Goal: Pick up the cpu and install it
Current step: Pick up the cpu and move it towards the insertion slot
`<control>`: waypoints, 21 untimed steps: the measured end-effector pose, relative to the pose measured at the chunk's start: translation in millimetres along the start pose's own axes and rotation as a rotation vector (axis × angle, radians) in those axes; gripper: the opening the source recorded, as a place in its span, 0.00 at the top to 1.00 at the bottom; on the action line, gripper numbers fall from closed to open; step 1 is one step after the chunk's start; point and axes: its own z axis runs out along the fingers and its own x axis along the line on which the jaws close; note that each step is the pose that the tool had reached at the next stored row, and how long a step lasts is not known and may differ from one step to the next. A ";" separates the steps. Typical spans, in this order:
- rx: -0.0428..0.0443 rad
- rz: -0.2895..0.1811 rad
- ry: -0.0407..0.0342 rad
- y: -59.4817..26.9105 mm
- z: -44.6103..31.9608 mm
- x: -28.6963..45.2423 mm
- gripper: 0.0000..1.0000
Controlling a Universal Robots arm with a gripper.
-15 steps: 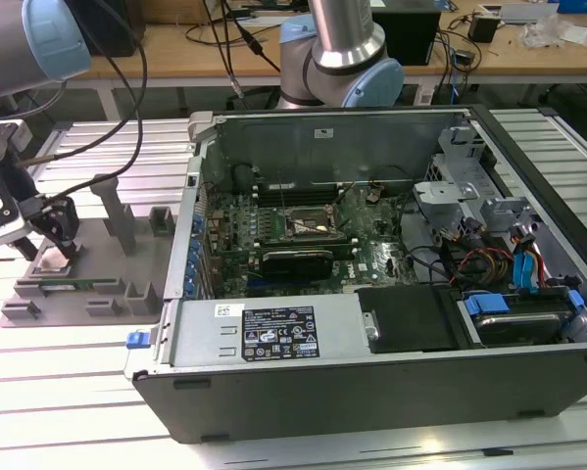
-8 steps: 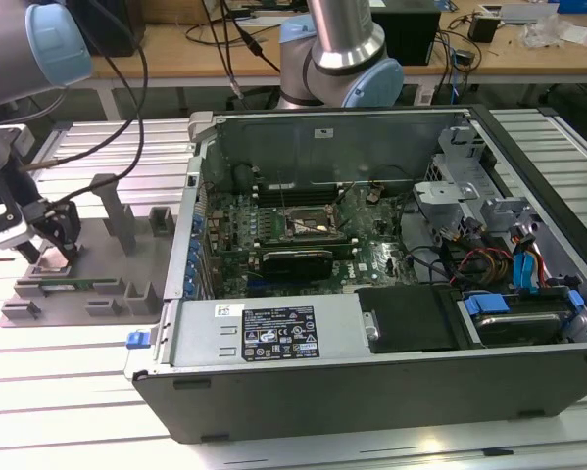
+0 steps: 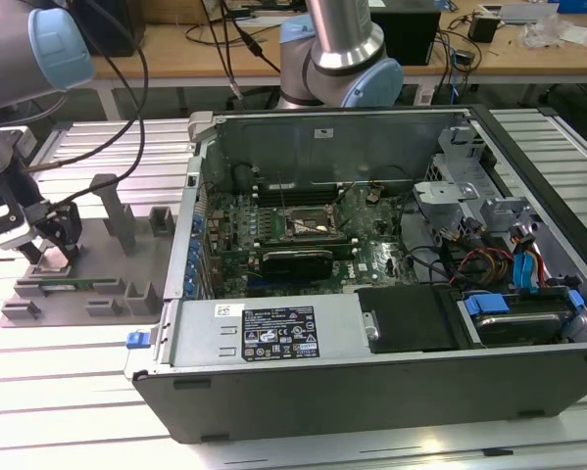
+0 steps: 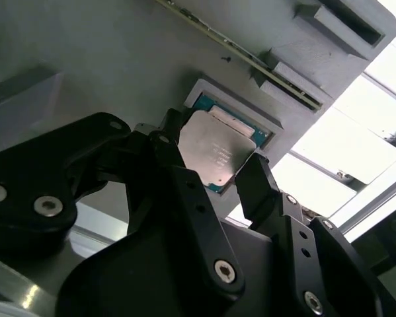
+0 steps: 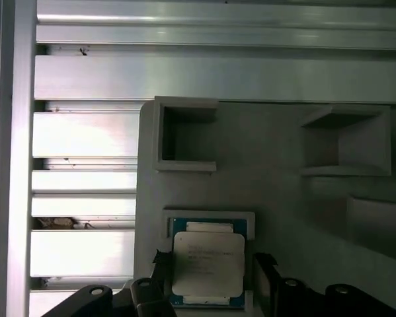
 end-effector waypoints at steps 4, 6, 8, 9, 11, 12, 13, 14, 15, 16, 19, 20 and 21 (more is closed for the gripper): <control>-0.0002 0.000 -0.0003 1.8 2.4 1.8 0.40; -0.0001 0.000 -0.0001 2.3 3.6 2.5 0.40; -0.0001 0.000 -0.0002 2.7 5.2 3.0 0.40; -0.0001 0.000 -0.0002 2.9 5.9 3.3 0.40; -0.0001 0.000 -0.0003 3.3 7.2 3.6 0.40; -0.0001 0.000 -0.0001 3.4 7.6 3.7 0.40; 0.0000 0.000 0.0001 3.4 7.6 3.7 0.40; 0.0000 0.000 0.0001 3.4 7.6 3.7 0.40; -0.0001 0.000 -0.0001 3.4 7.7 3.7 0.40; -0.0001 0.000 -0.0001 3.5 7.7 3.7 0.40; -0.0001 0.000 -0.0001 3.5 7.8 3.7 0.40; -0.0001 0.000 -0.0001 3.4 7.8 3.7 0.40; 0.0000 0.000 -0.0002 3.5 7.8 3.7 0.40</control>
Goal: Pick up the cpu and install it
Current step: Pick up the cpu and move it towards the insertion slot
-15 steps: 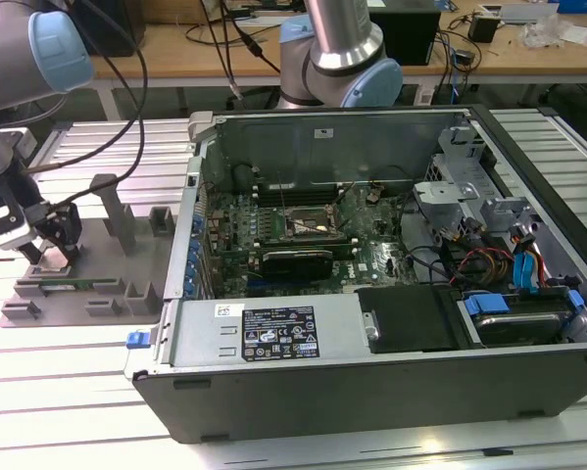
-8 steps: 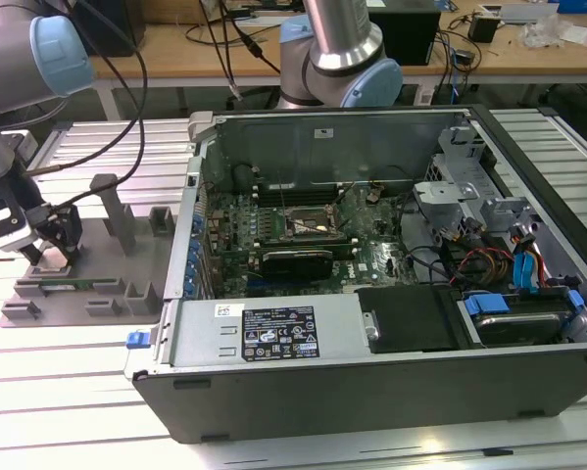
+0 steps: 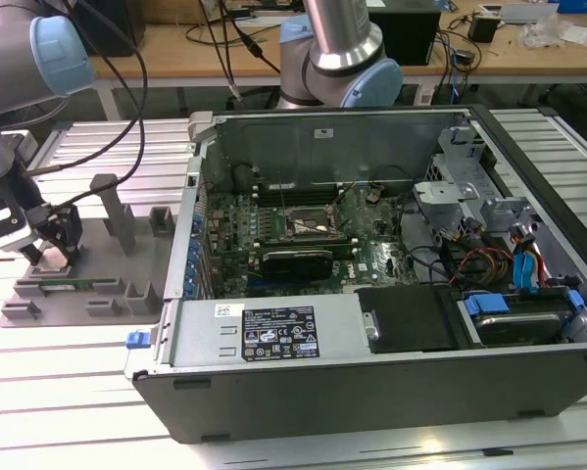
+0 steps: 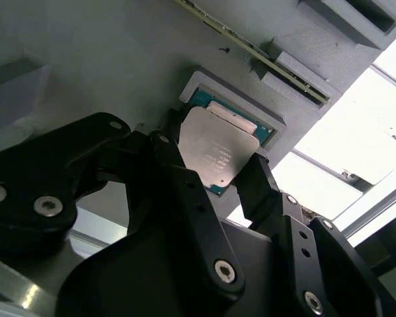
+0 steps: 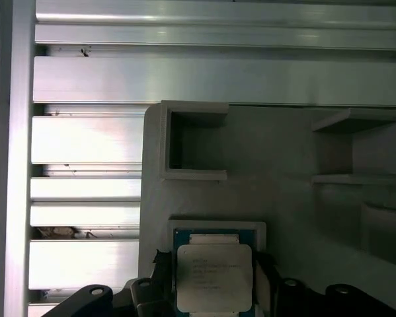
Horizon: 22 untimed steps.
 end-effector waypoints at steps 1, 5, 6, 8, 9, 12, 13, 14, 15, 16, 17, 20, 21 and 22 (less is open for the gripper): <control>0.0001 0.000 0.0002 0.0 0.0 0.0 0.41; 0.0000 0.000 0.0000 0.0 0.1 0.0 0.45; -0.0001 0.000 0.0001 0.0 0.1 0.0 0.45; -0.0001 0.000 0.0000 0.0 0.0 0.0 0.45; -0.0003 0.000 -0.0003 0.1 -0.4 -0.1 0.45; -0.0001 0.000 -0.0001 0.2 -3.4 -0.2 0.45; -0.0002 0.001 -0.0003 0.2 -3.7 -0.2 0.45; -0.0003 0.002 -0.0005 0.2 -3.7 -0.2 0.45; -0.0003 0.005 -0.0005 0.2 -3.8 -0.2 0.45; -0.0006 0.009 -0.0005 0.2 -3.9 -0.1 0.45; -0.0006 0.011 -0.0004 0.2 -4.0 -0.1 0.45; -0.0025 0.015 -0.0005 0.2 -4.0 -0.1 0.45; -0.0024 0.015 -0.0004 0.2 -4.6 -0.1 0.45; -0.0024 0.015 -0.0004 0.2 -5.8 -0.1 0.45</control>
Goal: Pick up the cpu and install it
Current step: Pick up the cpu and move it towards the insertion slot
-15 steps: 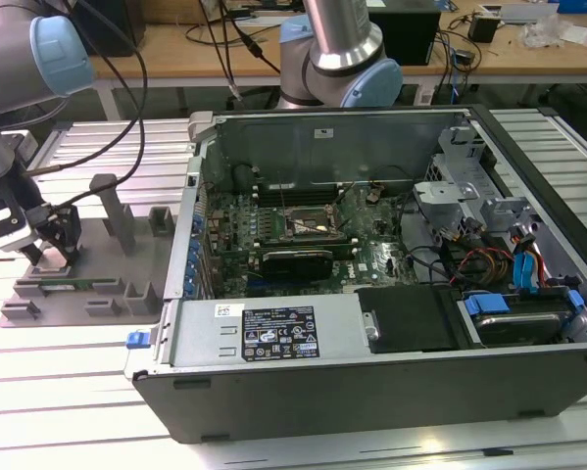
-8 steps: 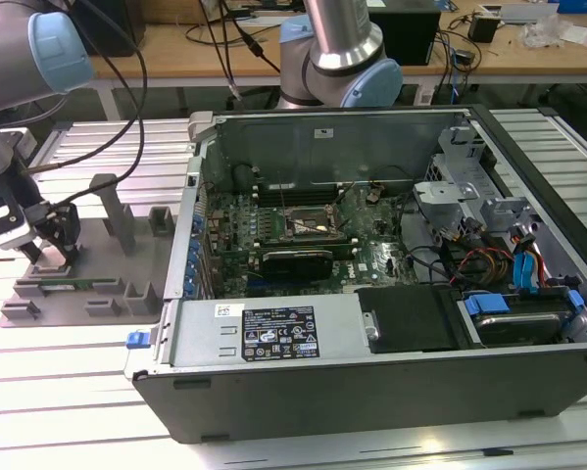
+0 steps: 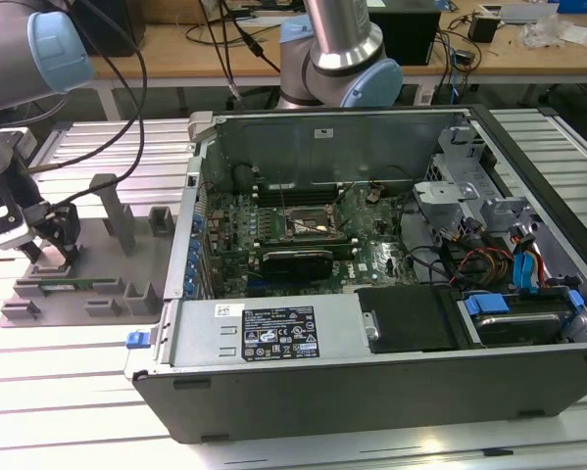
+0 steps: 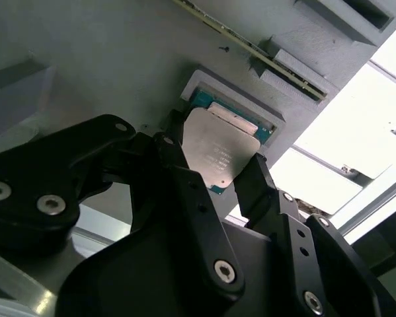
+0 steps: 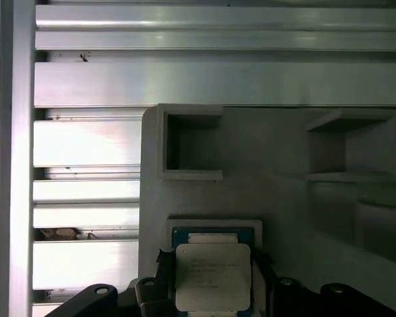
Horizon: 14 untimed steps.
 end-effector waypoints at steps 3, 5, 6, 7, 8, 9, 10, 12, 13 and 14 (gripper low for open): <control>-0.0002 0.000 -0.0002 0.3 -4.7 -0.2 0.45; -0.0002 0.000 -0.0003 0.5 -9.2 -0.4 0.45; -0.0002 0.000 -0.0002 0.6 -11.8 -0.5 0.45; -0.0002 0.000 -0.0002 0.7 -13.2 -0.5 0.45; -0.0002 0.000 -0.0002 0.7 -14.4 -0.6 0.45; -0.0002 0.000 -0.0002 0.8 -16.2 -0.6 0.45; -0.0002 0.000 -0.0003 0.9 -17.2 -0.7 0.45; -0.0002 0.000 -0.0003 1.0 -20.0 -0.7 0.45; -0.0001 0.000 -0.0002 1.1 -21.6 -0.8 0.45; -0.0002 0.000 -0.0002 1.2 -23.8 -0.9 0.45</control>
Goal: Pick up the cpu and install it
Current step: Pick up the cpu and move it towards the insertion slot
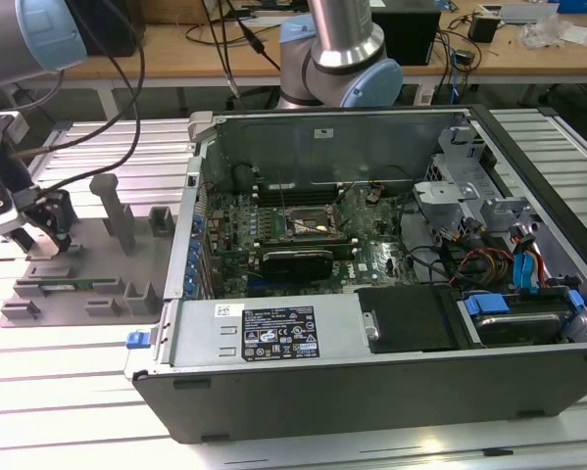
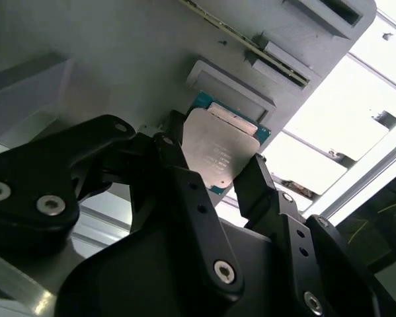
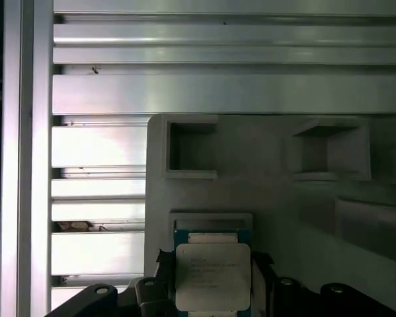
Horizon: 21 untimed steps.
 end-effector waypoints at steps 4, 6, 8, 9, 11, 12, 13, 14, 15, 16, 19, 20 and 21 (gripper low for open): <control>0.0000 0.000 0.0000 0.3 -6.7 -0.2 0.45; 0.0000 0.000 -0.0001 0.5 -10.0 -0.3 0.45; -0.0001 0.000 -0.0001 0.7 -12.8 -0.5 0.45; 0.0000 0.000 0.0000 0.7 -14.0 -0.5 0.45; 0.0000 0.000 -0.0001 2.0 -26.1 -0.9 0.45; 0.0000 0.000 0.0000 3.1 -35.1 -1.2 0.45; 0.0000 0.000 -0.0001 4.5 -48.7 -1.6 0.45; 0.0001 0.000 -0.0001 4.7 -50.5 -1.7 0.45; 0.0001 0.000 -0.0001 4.8 -52.3 -1.8 0.45; 0.0001 0.000 0.0000 5.0 -54.1 -1.8 0.45; 0.0000 0.000 -0.0001 5.5 -59.2 -2.0 0.45; 0.0001 0.000 -0.0001 5.7 -61.6 -2.1 0.45; 0.0001 0.000 0.0000 5.9 -63.0 -2.1 0.45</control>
